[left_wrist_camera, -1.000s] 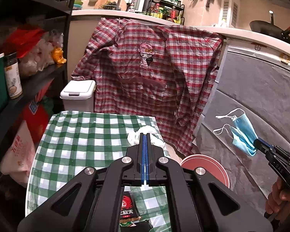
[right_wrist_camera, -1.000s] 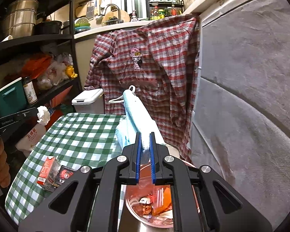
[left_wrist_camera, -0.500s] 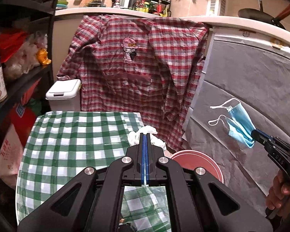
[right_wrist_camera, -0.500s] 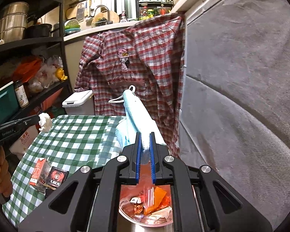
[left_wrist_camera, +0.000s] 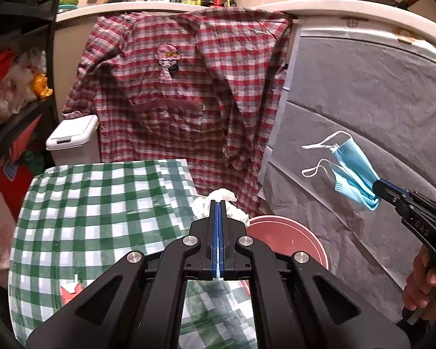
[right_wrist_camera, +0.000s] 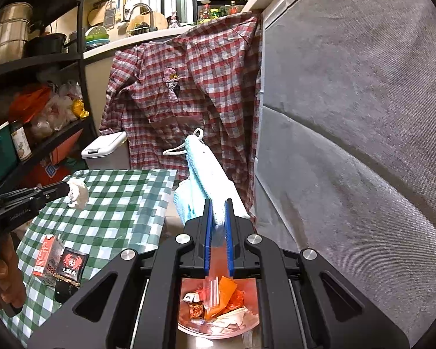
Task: Collect trash
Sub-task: 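Carry the tissue with the left tool over the pink bucket while the right tool carries the mask there, then open the left tool to drop the tissue into the bucket while the right tool releases the mask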
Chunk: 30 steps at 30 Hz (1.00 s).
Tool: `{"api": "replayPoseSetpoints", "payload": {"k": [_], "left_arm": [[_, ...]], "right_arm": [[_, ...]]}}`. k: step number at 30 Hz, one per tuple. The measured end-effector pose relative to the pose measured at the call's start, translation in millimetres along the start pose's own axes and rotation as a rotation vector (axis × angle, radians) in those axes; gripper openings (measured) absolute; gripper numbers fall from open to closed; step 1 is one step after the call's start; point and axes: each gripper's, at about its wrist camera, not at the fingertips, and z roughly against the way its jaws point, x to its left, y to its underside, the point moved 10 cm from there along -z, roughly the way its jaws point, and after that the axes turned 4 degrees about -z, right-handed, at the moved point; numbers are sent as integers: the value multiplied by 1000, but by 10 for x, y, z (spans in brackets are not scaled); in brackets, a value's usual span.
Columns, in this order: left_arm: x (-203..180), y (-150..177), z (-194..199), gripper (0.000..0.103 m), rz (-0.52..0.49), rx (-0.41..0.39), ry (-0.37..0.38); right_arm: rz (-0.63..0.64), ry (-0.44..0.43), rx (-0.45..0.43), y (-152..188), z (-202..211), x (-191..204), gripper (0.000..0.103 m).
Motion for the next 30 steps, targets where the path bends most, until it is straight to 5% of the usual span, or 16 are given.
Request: {"api": "replayPoseSetpoints", "payload": {"k": [24,30], "left_arm": [[-772,169,-559,0,-96,97,142],[-778,157,-597,16,-84,102,158]], "right_arm": [[-25,39,48,62,-233,-220,14],[-44,40,63,76,-305,-271,22]]}}
